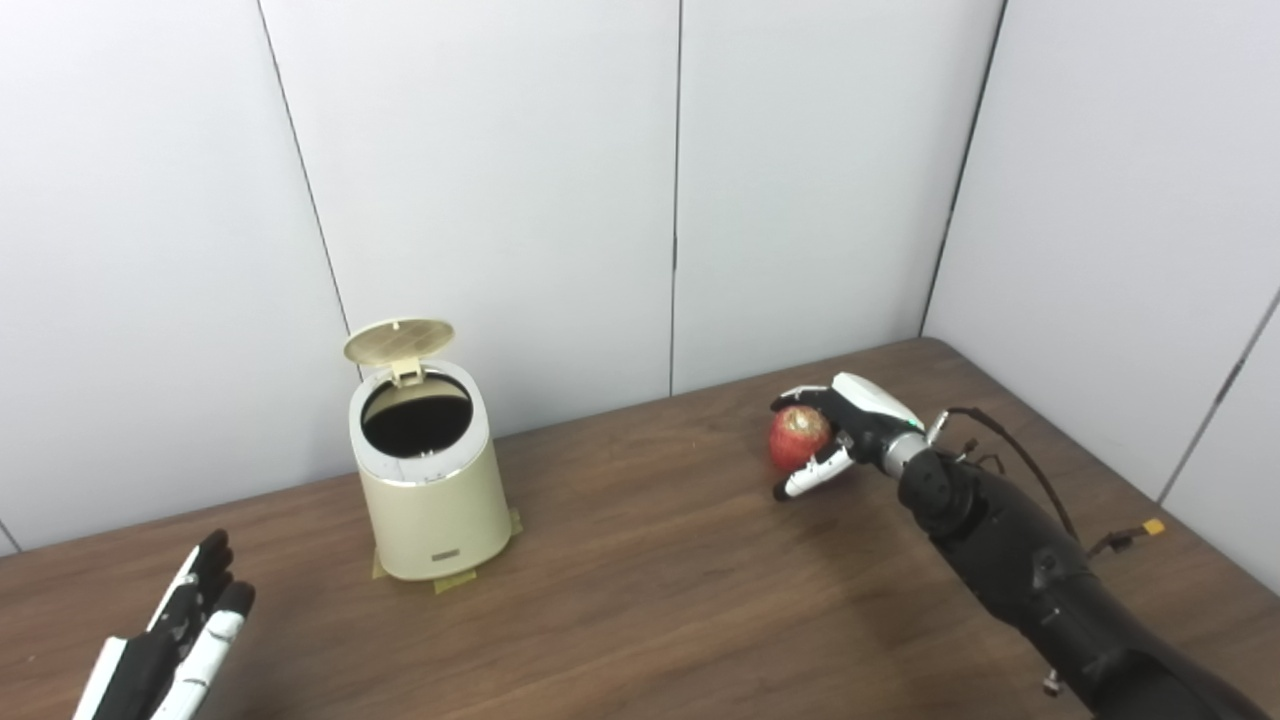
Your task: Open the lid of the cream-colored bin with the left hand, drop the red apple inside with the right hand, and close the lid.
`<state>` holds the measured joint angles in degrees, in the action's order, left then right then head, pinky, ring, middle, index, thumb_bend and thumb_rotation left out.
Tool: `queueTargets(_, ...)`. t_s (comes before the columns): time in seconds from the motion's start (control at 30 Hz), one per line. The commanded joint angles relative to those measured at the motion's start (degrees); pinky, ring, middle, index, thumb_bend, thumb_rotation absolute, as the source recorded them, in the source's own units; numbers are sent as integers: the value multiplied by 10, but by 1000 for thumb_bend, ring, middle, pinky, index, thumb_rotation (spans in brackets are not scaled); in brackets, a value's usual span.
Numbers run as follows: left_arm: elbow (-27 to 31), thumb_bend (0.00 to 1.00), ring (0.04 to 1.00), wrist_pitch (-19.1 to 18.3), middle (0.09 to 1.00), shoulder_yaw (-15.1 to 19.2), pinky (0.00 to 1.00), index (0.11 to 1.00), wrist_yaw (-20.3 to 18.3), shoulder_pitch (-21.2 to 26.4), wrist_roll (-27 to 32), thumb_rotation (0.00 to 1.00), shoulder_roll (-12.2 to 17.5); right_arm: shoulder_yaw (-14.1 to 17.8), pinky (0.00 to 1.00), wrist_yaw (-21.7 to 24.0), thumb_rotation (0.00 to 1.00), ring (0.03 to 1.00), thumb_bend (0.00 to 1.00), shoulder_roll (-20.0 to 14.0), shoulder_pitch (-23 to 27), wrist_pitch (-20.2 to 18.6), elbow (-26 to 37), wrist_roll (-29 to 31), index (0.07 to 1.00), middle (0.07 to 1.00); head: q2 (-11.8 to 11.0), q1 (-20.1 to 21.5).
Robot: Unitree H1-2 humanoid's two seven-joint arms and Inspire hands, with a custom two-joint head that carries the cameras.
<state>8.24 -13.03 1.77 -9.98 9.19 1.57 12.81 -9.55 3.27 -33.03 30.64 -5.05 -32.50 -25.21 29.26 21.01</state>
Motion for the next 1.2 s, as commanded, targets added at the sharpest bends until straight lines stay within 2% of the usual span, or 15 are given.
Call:
queueTargets(0.0,5,761,1000,19,1000,3,998,1000,-1,16,2,731,9,-2,534,-6,28,537,588,17,-1,36,2,12,609,510,2,0)
queueTargets(0.07,4,779,1000,17,1000,3,1000,1000,0,15,1,733,9,1,452,-26,5,468,539,22,-6,40,3,5,532,457,2,0)
queueTargets(0.2,-3,791,1000,23,1000,3,1000,1000,-2,16,2,740,11,0,370,-61,0,417,526,28,-13,33,5,-14,512,428,3,-3)
queueTargets(0.23,-4,791,1000,24,1000,3,1000,1000,-3,16,2,740,11,0,360,-66,0,410,525,28,-14,33,5,-16,514,424,3,-3)
queueTargets(0.4,-8,808,1000,25,1000,3,1000,1000,-3,17,7,731,9,5,340,-128,0,389,525,33,-17,83,-14,-23,518,426,3,-6)
queueTargets(0.57,-16,820,1000,30,1000,-1,1000,1000,2,19,0,728,5,17,359,-134,0,398,517,29,-10,99,17,-12,525,470,-1,-16)
queueTargets(0.67,-21,830,1000,31,1000,-7,986,1000,4,19,-8,753,4,22,360,-126,0,398,517,24,-2,93,54,-16,522,480,-6,-33)
queueTargets(0.83,-39,808,1000,46,1000,-12,993,1000,3,21,-3,737,-6,27,349,-90,0,393,516,25,11,73,145,-17,523,489,-18,-82)
queueTargets(0.97,-51,784,1000,53,1000,-17,1000,1000,7,21,-7,699,-17,26,357,-32,0,396,516,35,28,28,234,-7,526,486,-26,-123)
queueTargets(1.07,-59,813,1000,62,1000,-24,989,1000,13,19,-19,706,-25,17,347,1,0,390,515,48,43,3,286,-12,530,488,-30,-155)
queueTargets(1.17,-65,851,1000,67,1000,-29,992,1000,18,18,-29,721,-31,14,334,17,0,387,515,60,54,5,305,-12,530,486,-33,-170)
